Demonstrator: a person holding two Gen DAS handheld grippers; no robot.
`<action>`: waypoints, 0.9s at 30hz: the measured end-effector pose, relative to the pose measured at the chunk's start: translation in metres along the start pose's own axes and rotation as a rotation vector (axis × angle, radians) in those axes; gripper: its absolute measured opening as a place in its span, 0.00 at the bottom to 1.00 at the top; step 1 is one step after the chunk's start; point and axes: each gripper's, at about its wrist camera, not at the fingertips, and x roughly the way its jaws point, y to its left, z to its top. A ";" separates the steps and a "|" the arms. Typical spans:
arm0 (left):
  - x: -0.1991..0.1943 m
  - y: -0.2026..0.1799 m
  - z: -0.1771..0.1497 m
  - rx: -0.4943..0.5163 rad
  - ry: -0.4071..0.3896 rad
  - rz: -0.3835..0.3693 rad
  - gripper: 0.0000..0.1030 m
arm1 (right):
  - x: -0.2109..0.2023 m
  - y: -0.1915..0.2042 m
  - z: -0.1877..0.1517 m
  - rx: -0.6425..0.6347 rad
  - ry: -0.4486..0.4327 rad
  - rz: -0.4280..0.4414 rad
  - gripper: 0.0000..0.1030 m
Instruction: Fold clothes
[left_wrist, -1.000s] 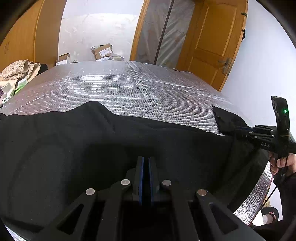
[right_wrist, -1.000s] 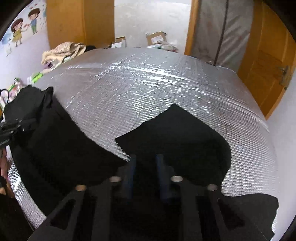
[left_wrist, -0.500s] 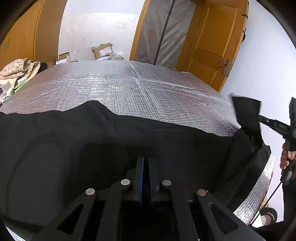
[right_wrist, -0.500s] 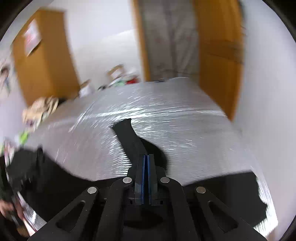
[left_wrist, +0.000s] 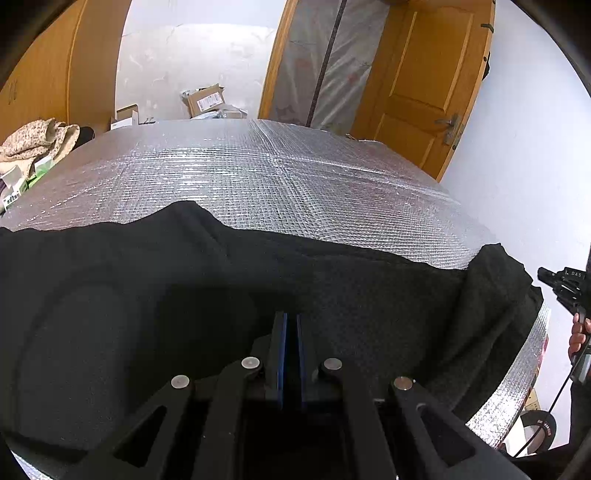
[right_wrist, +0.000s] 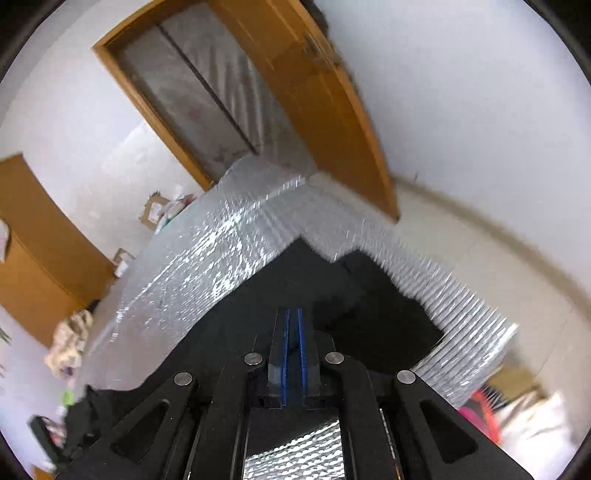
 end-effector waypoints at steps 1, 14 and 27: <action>0.000 0.000 0.000 0.001 0.000 0.001 0.04 | 0.002 -0.002 0.000 0.018 0.004 0.010 0.14; -0.006 -0.020 0.003 0.072 -0.009 -0.020 0.04 | 0.028 -0.021 0.005 0.177 0.037 0.144 0.29; -0.005 -0.039 0.010 0.114 -0.015 -0.075 0.04 | -0.026 0.000 0.025 0.039 -0.120 0.101 0.03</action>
